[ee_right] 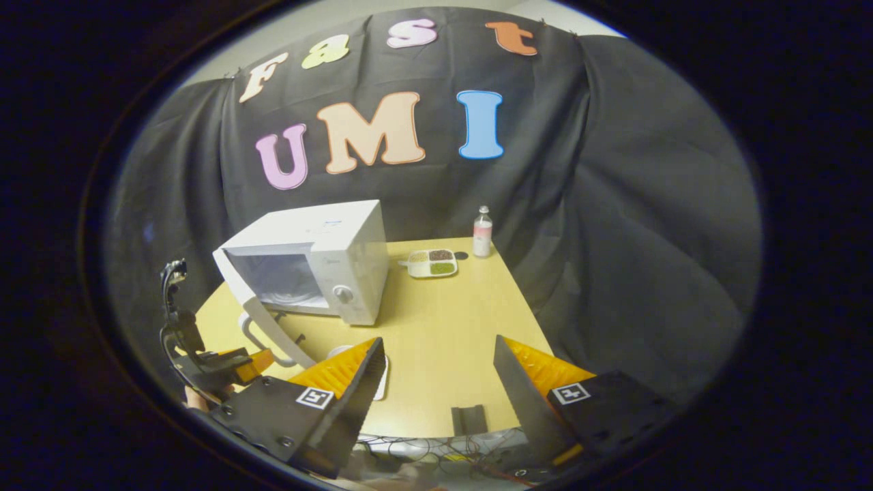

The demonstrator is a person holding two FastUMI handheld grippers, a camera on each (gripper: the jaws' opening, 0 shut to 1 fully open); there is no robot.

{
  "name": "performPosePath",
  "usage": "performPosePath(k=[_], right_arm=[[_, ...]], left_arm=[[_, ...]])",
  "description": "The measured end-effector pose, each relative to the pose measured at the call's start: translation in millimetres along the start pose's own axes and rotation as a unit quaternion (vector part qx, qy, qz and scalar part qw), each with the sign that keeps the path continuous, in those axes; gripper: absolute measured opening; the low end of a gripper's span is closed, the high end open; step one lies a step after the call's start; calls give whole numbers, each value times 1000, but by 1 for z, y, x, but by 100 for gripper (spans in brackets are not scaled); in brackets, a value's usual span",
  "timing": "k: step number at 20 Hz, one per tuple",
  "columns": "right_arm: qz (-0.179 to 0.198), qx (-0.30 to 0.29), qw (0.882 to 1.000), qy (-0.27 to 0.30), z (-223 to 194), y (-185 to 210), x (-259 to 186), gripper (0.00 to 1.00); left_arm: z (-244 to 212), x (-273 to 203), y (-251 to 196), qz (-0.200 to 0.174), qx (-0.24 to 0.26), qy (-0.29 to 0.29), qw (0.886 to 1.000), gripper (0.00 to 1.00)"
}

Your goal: Open the microwave oven with the left hand, put the food in, and close the microwave oven.

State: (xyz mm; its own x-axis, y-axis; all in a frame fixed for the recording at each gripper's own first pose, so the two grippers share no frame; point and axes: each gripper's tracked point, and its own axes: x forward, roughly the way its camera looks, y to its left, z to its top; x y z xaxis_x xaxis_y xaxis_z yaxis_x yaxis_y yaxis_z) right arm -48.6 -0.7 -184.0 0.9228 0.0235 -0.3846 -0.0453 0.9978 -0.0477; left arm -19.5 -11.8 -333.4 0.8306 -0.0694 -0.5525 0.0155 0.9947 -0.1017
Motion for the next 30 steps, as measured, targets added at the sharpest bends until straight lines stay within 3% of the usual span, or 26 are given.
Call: performPosePath(k=[2,3,4,9,10,11,13,17,18,19,20,21,22,26,30], right_arm=[[-1,2,1000,11,-9,10,4,99],[0,3,1000,17,-15,18,6,93],[1,4,1000,22,-19,25,9,99],[18,7,998,57,-41,70,34,100],[27,11,998,64,-43,80,38,94],[35,15,997,70,-46,91,43,94],[48,17,995,84,-52,110,52,94],[74,18,991,112,-66,140,68,94],[79,16,990,119,-69,147,73,100],[83,14,988,126,-73,153,77,100],[87,11,987,133,-77,158,81,94],[89,9,986,139,-81,162,84,94],[91,7,985,144,-84,166,87,100],[93,11,981,169,-96,179,104,100],[87,4,975,207,-120,179,125,100]], left_arm=[[1,3,4,-17,-16,9,1000,94],[-1,0,5,-27,-22,17,999,97],[-3,-2,7,-32,-22,22,999,97],[-14,-30,37,-27,-24,42,998,97],[-15,-35,45,-25,-22,45,998,97],[-17,-41,54,-22,-18,47,999,97],[-21,-52,76,-6,-12,49,999,96],[-24,-72,119,31,-47,52,997,94],[-24,-77,130,42,-56,50,996,93],[-26,-82,142,54,-63,49,995,93],[-27,-88,155,65,-70,48,994,93],[-27,-93,166,75,-79,47,993,93],[-28,-97,176,83,-87,47,992,93],[-31,-114,204,95,-118,47,987,93],[-31,-133,233,113,-118,48,985,93]])
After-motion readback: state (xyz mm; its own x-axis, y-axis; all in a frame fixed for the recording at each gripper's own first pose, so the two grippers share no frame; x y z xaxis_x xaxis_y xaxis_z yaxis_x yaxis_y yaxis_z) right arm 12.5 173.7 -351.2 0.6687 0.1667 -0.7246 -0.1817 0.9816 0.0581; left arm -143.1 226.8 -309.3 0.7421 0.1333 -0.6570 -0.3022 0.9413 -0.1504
